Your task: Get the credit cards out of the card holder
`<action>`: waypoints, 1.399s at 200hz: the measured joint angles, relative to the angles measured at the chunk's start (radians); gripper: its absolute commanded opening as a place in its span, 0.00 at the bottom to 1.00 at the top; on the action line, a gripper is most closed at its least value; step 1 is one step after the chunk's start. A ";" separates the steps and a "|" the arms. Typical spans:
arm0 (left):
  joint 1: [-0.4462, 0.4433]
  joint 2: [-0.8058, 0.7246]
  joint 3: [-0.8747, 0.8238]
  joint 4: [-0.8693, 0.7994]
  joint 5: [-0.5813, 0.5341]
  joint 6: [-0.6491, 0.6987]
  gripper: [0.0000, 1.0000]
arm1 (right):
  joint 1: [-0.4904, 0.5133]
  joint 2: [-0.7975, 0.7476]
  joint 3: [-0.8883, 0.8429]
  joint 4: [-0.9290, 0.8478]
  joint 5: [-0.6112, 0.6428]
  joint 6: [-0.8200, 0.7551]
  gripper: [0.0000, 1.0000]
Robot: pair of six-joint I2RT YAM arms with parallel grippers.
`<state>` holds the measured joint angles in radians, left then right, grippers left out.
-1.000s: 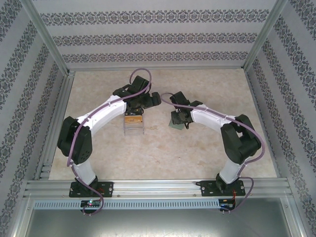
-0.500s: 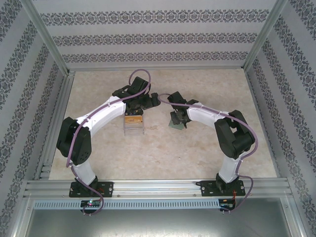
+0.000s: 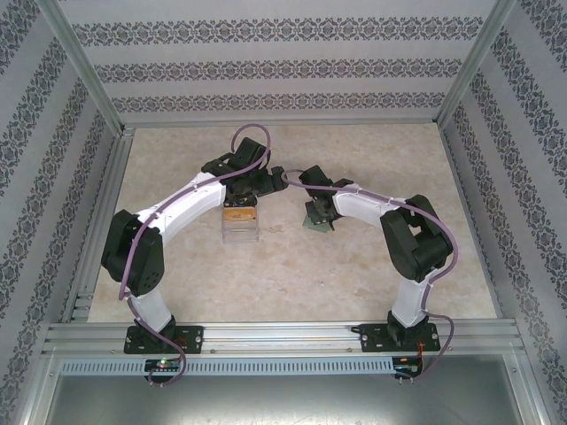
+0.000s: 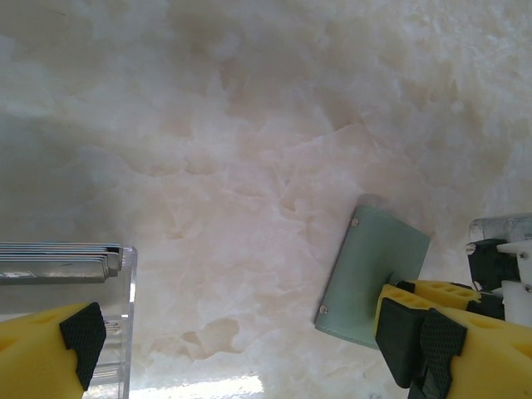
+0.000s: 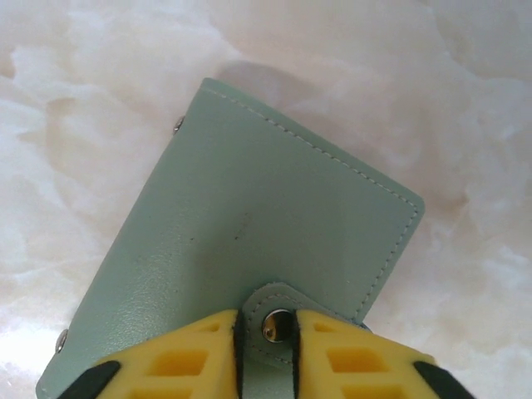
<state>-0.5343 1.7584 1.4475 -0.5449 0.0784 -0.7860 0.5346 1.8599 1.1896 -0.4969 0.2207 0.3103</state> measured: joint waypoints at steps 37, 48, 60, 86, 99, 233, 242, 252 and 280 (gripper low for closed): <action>0.000 0.000 0.000 0.000 0.018 0.003 1.00 | 0.000 -0.010 0.000 0.005 0.001 -0.005 0.00; 0.000 0.000 -0.003 0.007 0.026 0.003 0.99 | 0.000 -0.013 0.000 0.008 -0.003 -0.003 0.00; 0.000 -0.002 -0.016 0.022 0.042 0.000 0.97 | 0.000 -0.016 0.000 0.008 -0.011 -0.003 0.00; 0.000 -0.003 -0.063 0.067 0.085 -0.022 0.80 | 0.003 -0.045 -0.008 0.015 -0.048 -0.011 0.00; 0.000 -0.003 -0.092 0.095 0.111 -0.046 0.68 | 0.008 -0.077 -0.023 0.028 -0.071 -0.021 0.00; -0.021 0.232 -0.152 0.410 0.394 -0.297 0.00 | 0.038 -0.161 -0.113 0.185 -0.275 -0.055 0.00; -0.026 0.254 -0.143 0.410 0.396 -0.300 0.00 | 0.038 -0.161 -0.117 0.192 -0.278 -0.052 0.00; -0.030 0.270 -0.135 0.402 0.397 -0.304 0.00 | 0.038 -0.161 -0.121 0.195 -0.283 -0.051 0.00; -0.035 0.280 -0.127 0.376 0.390 -0.308 0.00 | 0.037 -0.163 -0.150 0.210 -0.296 -0.043 0.00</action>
<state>-0.5697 2.0388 1.3209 -0.1692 0.4686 -1.0939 0.5720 1.6970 1.0401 -0.2871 -0.0757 0.2668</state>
